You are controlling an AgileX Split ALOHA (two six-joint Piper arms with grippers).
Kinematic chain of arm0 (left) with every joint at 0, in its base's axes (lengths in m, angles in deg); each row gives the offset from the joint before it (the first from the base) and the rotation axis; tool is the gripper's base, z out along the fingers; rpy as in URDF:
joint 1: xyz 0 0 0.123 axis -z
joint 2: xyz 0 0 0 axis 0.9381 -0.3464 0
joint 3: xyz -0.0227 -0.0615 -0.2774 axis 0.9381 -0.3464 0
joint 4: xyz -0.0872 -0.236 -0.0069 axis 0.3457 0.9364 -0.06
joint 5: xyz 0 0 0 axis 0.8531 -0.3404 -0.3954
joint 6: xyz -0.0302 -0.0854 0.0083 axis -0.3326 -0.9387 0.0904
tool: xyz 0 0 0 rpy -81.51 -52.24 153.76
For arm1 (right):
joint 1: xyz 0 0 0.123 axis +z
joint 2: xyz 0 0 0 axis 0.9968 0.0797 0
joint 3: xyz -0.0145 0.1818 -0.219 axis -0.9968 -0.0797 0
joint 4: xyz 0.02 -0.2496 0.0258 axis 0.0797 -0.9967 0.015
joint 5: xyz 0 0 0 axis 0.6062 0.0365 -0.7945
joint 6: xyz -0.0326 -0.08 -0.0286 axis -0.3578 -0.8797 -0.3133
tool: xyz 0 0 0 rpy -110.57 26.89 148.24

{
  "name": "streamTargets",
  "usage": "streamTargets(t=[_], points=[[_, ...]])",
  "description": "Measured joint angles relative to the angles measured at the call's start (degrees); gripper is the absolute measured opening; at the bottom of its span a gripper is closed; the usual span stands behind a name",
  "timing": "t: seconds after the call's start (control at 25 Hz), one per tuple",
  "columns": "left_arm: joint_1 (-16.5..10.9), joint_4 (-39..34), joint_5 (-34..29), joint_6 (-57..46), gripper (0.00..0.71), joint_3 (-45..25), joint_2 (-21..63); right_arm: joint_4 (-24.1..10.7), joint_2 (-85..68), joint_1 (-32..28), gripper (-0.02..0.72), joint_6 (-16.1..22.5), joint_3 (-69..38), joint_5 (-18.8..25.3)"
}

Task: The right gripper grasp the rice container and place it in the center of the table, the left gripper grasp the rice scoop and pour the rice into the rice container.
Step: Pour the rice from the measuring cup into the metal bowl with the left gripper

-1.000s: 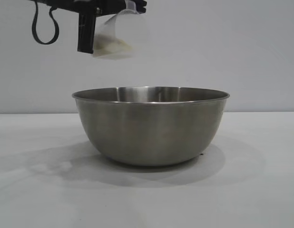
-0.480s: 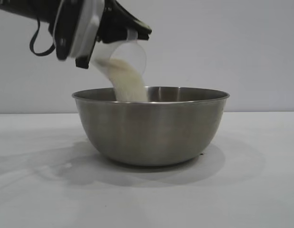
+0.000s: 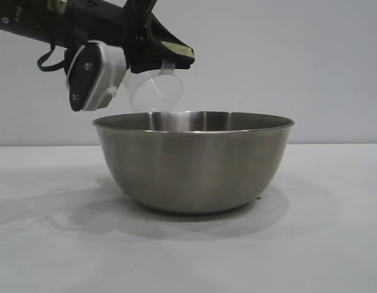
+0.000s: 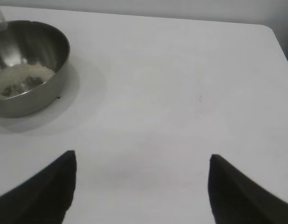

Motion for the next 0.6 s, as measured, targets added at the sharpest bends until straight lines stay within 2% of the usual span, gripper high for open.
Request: streamTargets(t=[0.32,0.44,0.6], points=[[0.03,-0.41,1.24,-2.26,0.0,0.0,0.0,0.0,0.0,0.0,0.533,0.0,0.0,0.0],[0.03,-0.48,3.14,-10.08,0.0,0.0,0.0,0.0,0.0,0.0,0.533,0.0,0.0,0.0],[0.13,0.94,6.1,-26.38,0.0,0.0,0.0,0.0,0.0,0.0,0.533,0.0,0.0,0.0]])
